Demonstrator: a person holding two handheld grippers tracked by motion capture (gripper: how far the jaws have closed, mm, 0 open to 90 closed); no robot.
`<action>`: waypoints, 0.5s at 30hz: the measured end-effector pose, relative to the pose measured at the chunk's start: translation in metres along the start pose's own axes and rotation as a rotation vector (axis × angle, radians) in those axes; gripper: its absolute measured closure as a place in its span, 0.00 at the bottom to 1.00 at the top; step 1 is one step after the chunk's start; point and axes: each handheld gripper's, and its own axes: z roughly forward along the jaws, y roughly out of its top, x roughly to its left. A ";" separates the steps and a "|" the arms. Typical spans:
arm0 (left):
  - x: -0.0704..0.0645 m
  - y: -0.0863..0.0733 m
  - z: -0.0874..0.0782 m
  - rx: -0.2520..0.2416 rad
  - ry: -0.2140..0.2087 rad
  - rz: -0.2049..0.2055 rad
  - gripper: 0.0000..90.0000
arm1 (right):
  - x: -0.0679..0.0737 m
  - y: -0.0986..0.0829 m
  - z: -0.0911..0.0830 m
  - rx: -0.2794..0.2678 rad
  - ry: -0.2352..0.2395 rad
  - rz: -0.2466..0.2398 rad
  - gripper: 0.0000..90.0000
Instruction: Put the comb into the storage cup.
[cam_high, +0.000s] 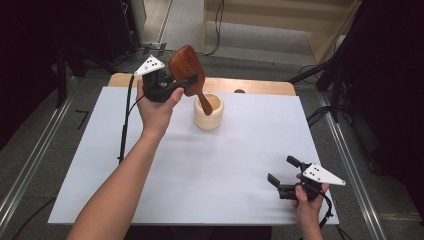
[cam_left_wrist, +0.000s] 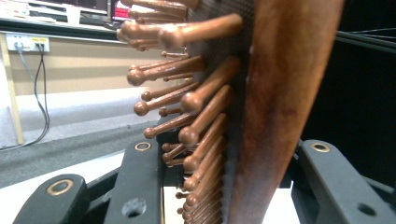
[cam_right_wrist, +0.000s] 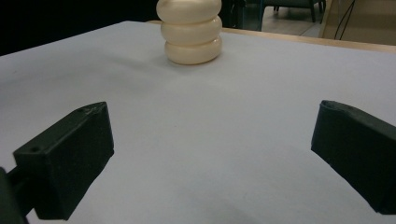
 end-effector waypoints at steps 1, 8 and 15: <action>0.001 0.000 0.001 -0.001 0.002 -0.001 0.65 | 0.000 0.000 0.000 -0.001 0.000 0.001 0.00; 0.005 0.002 0.005 0.002 0.015 0.004 0.65 | 0.000 0.000 0.000 0.000 0.000 0.003 0.00; 0.009 0.003 0.007 -0.008 0.026 0.001 0.65 | -0.001 0.000 0.000 -0.001 0.001 0.003 0.00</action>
